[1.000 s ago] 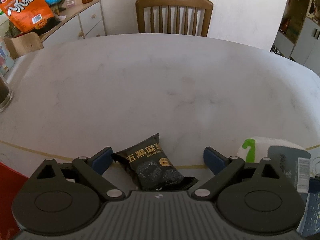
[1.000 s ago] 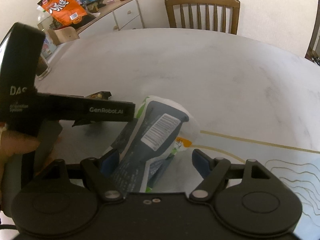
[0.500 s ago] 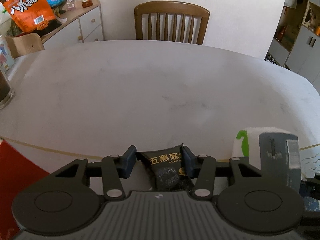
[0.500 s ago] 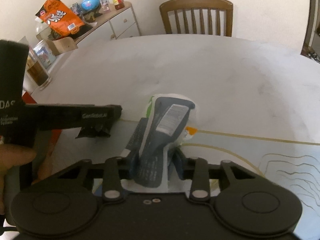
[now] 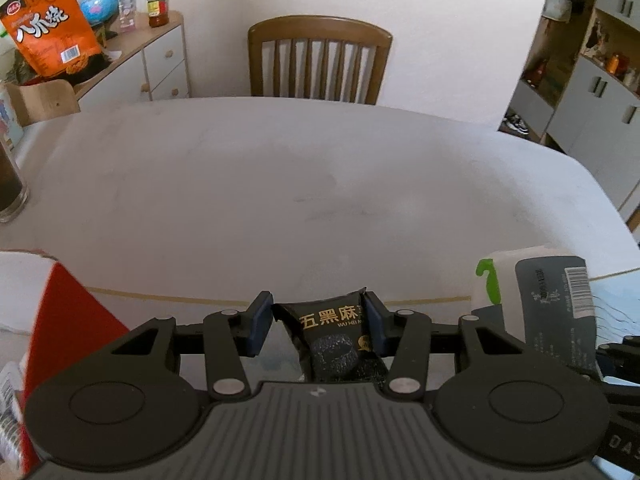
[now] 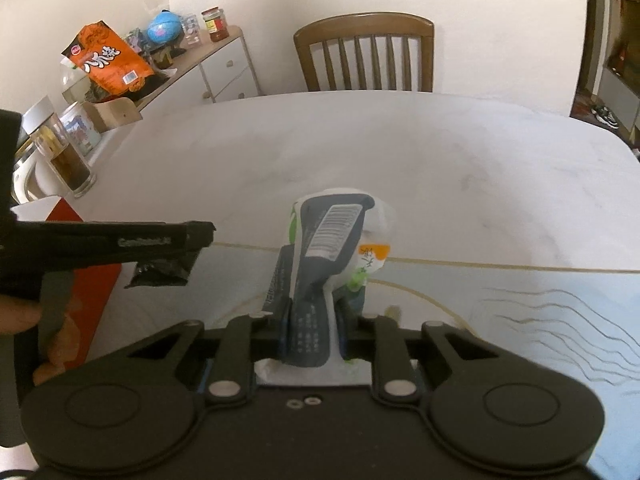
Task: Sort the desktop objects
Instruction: 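Carry the black snack bag and tissue pack with both tools over the box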
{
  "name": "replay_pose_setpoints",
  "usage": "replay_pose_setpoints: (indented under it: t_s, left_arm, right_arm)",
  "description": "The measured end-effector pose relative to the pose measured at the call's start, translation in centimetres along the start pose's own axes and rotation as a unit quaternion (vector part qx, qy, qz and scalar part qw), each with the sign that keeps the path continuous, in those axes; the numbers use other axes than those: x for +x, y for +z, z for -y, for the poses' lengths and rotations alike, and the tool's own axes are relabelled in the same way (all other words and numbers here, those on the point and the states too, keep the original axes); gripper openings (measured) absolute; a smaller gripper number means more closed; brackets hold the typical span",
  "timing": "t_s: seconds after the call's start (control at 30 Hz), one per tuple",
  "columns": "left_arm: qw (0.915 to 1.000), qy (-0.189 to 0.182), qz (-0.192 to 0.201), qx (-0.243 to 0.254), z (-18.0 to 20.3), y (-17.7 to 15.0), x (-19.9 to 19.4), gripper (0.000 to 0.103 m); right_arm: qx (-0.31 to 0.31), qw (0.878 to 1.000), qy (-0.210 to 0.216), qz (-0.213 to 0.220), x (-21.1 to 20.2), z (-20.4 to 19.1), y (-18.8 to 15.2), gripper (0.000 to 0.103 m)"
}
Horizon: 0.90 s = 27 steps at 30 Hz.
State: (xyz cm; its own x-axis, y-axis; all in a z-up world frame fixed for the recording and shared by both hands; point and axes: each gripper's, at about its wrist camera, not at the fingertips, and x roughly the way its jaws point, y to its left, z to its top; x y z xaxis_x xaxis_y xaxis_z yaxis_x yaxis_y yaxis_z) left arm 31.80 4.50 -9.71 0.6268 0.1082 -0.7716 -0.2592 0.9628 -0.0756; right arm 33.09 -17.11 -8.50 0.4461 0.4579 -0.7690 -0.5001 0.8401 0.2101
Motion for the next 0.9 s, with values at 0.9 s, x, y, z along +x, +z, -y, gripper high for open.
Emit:
replay_pose_setpoints:
  t_s: [0.9]
  left_arm:
    - [0.9991,-0.008,0.04,0.007,-5.4,-2.8,-15.7,0.047]
  right_arm:
    - [-0.023,0.999,0.027,0.038,-9.7,-8.4,-1.5,0.021]
